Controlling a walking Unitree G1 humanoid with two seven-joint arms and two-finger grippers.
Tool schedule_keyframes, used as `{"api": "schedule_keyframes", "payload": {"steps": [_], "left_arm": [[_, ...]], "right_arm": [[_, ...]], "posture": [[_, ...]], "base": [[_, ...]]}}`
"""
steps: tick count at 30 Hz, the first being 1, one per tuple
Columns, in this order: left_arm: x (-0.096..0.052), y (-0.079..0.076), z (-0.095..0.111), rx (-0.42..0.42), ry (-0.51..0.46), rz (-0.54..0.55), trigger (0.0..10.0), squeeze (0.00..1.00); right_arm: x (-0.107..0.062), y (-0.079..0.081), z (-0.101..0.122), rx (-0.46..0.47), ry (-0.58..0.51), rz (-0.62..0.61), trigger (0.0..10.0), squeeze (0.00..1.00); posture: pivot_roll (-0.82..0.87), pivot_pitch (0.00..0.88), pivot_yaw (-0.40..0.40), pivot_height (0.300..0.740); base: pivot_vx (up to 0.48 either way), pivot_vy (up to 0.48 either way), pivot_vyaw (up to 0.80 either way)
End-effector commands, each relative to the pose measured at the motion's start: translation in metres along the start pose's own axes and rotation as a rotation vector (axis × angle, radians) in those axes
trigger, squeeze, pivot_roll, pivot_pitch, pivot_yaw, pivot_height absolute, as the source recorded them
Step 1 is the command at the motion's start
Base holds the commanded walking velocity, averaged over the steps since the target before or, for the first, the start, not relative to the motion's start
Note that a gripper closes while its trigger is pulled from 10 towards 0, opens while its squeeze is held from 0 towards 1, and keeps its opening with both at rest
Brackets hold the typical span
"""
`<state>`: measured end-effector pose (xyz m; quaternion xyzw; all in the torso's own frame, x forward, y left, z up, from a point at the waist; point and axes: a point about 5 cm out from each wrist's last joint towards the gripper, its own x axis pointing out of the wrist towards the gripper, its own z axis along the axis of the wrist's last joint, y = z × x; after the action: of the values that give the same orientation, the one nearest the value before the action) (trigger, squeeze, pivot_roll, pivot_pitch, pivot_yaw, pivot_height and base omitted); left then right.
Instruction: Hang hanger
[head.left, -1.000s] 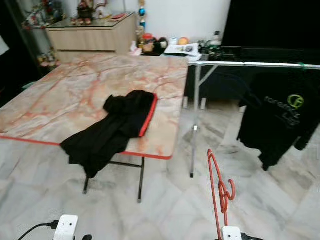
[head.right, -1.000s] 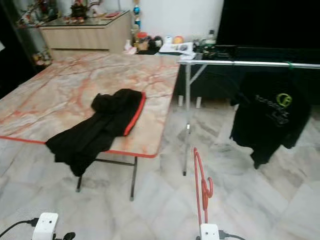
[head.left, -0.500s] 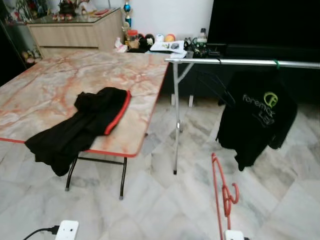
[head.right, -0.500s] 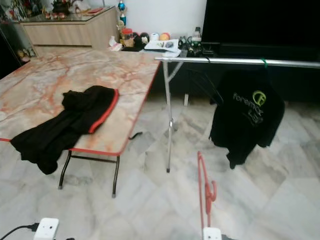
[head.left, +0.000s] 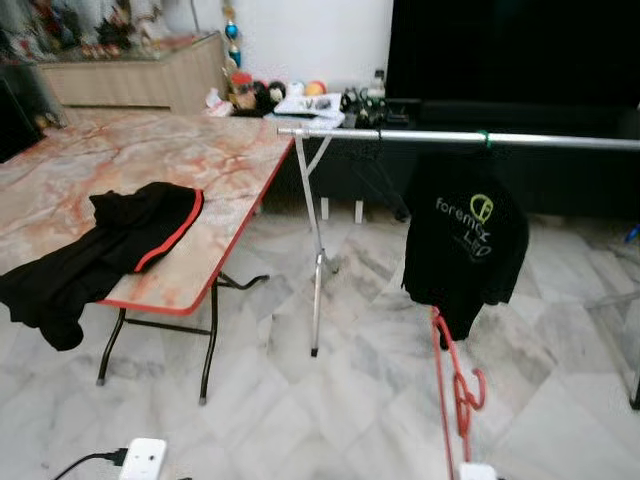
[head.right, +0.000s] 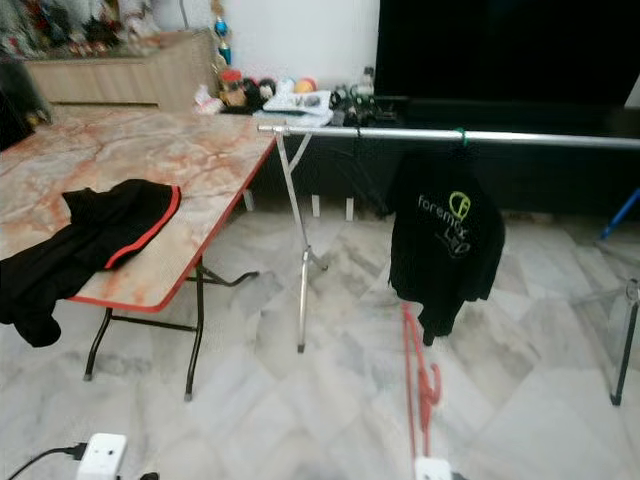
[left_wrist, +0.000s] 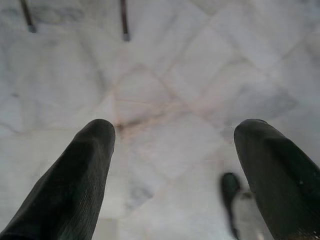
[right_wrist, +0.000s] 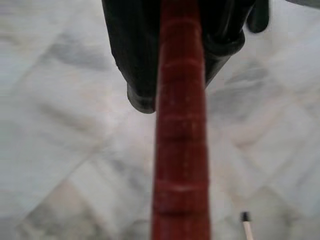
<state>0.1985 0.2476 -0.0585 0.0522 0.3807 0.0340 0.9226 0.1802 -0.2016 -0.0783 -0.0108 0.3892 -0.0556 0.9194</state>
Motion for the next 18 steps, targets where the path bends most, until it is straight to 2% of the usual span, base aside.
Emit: {"api": "schedule_keyframes", "payload": {"steps": [1, 3, 11, 14, 18], "left_arm": [[-0.0036, 0.0063, -0.0095, -0.009, 0.029, 0.019, 10.0, 0.0], [-0.0043, 0.0059, -0.0121, 0.0, 0.04, 0.015, 10.0, 0.0], [-0.0051, 0.0059, -0.0142, -0.007, 0.041, 0.017, 10.0, 0.0], [-0.0057, 0.0053, -0.0155, -0.002, 0.038, 0.014, 10.0, 0.0], [-0.0051, 0.0027, -0.0147, -0.018, 0.033, 0.009, 10.0, 0.0]], "right_arm": [[0.0004, 0.0086, 0.0009, 0.015, -0.008, 0.017, 10.0, 0.0], [0.0003, 0.008, 0.0006, 0.017, -0.007, 0.013, 10.0, 0.0], [-0.0004, 0.0055, -0.0012, 0.045, -0.005, -0.01, 10.0, 0.0], [-0.0014, 0.0067, -0.0051, 0.056, 0.011, -0.007, 10.0, 0.0], [-0.0018, 0.0066, -0.0072, 0.063, 0.023, -0.011, 10.0, 0.0]], "posture": [[-0.01, 0.035, 0.056, 0.74], [-0.01, 0.043, 0.06, 0.74], [-0.02, 0.049, 0.071, 0.74], [-0.01, 0.0, 0.072, 0.74], [-0.01, 0.0, 0.069, 0.74]], "base": [[0.0, -0.472, 0.0], [0.0, -0.452, 0.0], [0.0, 0.0, 0.0], [0.0, 0.0, -0.51], [0.0, 0.0, -0.75]]}}
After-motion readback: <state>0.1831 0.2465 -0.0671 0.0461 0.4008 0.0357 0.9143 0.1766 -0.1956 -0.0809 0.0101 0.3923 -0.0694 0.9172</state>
